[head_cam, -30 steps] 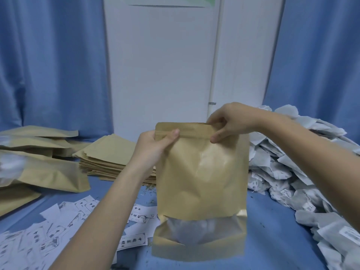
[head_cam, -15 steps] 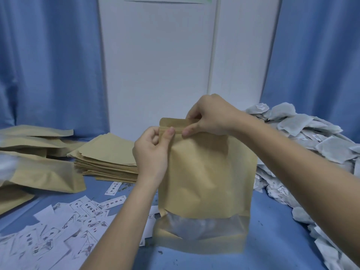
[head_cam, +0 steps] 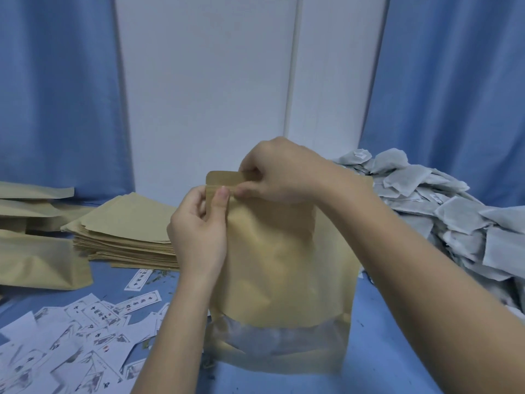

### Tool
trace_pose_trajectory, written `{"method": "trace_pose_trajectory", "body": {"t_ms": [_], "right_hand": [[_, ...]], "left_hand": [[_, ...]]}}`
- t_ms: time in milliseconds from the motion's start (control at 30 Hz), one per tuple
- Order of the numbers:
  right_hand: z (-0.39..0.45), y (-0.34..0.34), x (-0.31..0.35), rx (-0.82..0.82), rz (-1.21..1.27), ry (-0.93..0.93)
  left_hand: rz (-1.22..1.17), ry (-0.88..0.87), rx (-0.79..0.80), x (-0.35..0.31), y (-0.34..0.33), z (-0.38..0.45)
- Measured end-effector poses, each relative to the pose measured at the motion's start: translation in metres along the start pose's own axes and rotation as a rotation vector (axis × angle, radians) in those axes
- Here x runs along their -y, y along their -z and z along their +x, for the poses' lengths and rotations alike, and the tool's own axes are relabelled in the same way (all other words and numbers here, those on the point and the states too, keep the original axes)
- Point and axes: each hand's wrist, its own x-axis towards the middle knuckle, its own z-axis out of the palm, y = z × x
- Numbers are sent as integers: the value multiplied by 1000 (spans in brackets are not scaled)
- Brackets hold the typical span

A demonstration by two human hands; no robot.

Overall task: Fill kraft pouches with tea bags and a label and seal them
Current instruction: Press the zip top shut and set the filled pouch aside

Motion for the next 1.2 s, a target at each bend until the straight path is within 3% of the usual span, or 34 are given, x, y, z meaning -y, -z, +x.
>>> {"method": "trace_pose_trajectory", "body": {"t_ms": [200, 367, 567, 900, 1200], "right_hand": [[-2, 4, 7, -16, 18, 51], [-7, 14, -11, 43, 98, -5], [-13, 2, -19, -2, -56, 97], [-28, 4, -45, -6, -5, 121], [-37, -1, -69, 11, -39, 116]], "left_hand": [[32, -101, -87, -10, -2, -10], [-63, -21, -64, -8, 0, -6], [-146, 122, 90, -15, 2, 3], [-175, 125, -36, -10, 0, 2], [-185, 108, -36, -5, 3, 5]]}}
